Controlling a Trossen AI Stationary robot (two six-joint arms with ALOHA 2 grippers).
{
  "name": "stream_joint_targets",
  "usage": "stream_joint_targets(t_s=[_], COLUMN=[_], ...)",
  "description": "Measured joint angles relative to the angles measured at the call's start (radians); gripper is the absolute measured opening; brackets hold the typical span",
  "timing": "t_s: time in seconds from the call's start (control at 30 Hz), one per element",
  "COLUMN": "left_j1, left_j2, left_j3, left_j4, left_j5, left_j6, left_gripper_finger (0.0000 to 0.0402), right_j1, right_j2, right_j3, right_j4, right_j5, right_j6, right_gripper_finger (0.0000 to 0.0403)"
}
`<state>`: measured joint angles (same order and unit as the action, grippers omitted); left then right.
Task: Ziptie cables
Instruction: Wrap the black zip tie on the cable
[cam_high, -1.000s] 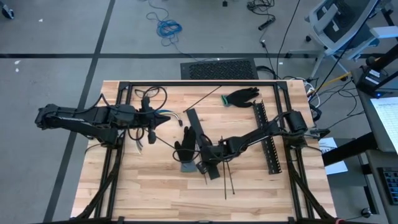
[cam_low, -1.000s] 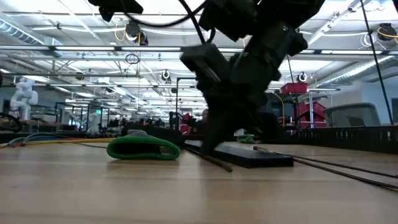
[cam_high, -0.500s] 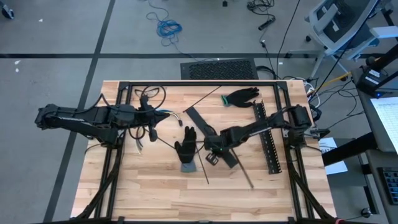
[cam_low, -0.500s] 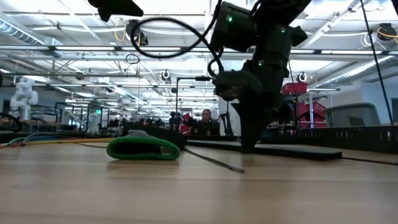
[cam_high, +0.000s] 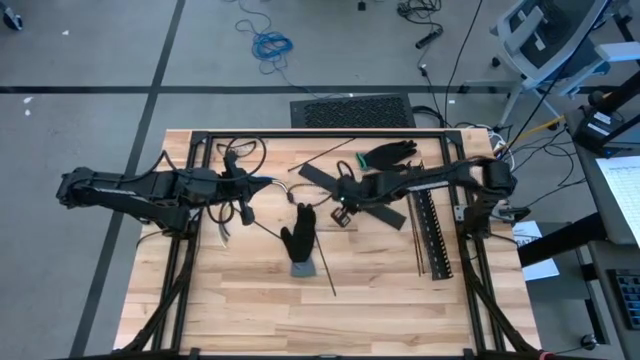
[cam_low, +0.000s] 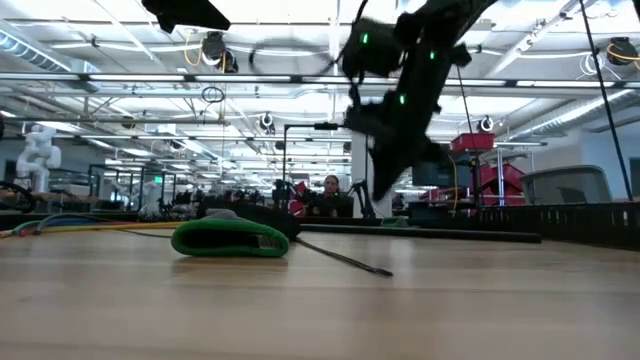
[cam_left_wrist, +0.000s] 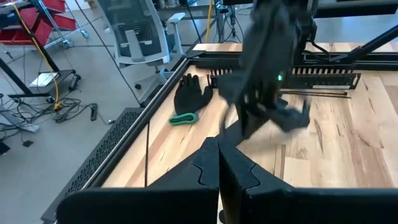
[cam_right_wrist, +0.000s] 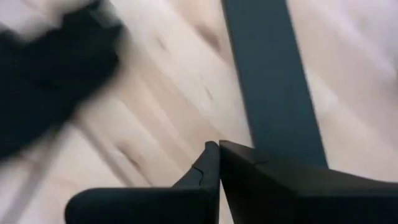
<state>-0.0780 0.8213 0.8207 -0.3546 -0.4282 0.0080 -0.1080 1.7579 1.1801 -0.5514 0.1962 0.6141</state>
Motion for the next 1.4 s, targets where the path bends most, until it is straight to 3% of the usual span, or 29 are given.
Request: stream_joint_targets(t_s=[0.13,0.3,0.47,0.7,0.9,1.1,1.4], left_j1=[0.0,0.0,0.0,-0.017,-0.07,-0.074,-0.074], left_j2=[0.0,0.0,0.0,-0.038,-0.096,-0.156,-0.204], left_j3=[0.0,0.0,0.0,0.077,0.13,0.146,0.148], left_j4=[-0.005,-0.004,0.004,0.069,0.059,0.091,0.104], left_j5=[0.0,0.0,0.015,0.162,0.158,0.135,0.101], left_j6=[-0.002,-0.001,-0.002,-0.123,-0.107,-0.097,-0.072], left_gripper_finger=[0.0001,0.0001,0.0001,0.0001,0.0001,0.0001,0.0001], right_j1=[0.025,0.119,0.189,0.195,0.201,0.201,0.199], right_j2=[-0.124,-0.185,-0.054,0.132,0.14,0.176,0.356], right_j3=[0.001,0.006,0.003,0.002,0.004,0.006,0.2], right_j4=[0.087,0.236,0.273,0.473,0.486,0.612,0.55], right_j5=[-0.022,-0.146,-0.107,-0.176,-0.201,-0.191,-0.203], right_j6=[-0.012,-0.017,0.083,0.143,0.155,0.21,0.163], right_gripper_finger=[0.0,0.0,0.0,0.0,0.0,0.0,0.0])
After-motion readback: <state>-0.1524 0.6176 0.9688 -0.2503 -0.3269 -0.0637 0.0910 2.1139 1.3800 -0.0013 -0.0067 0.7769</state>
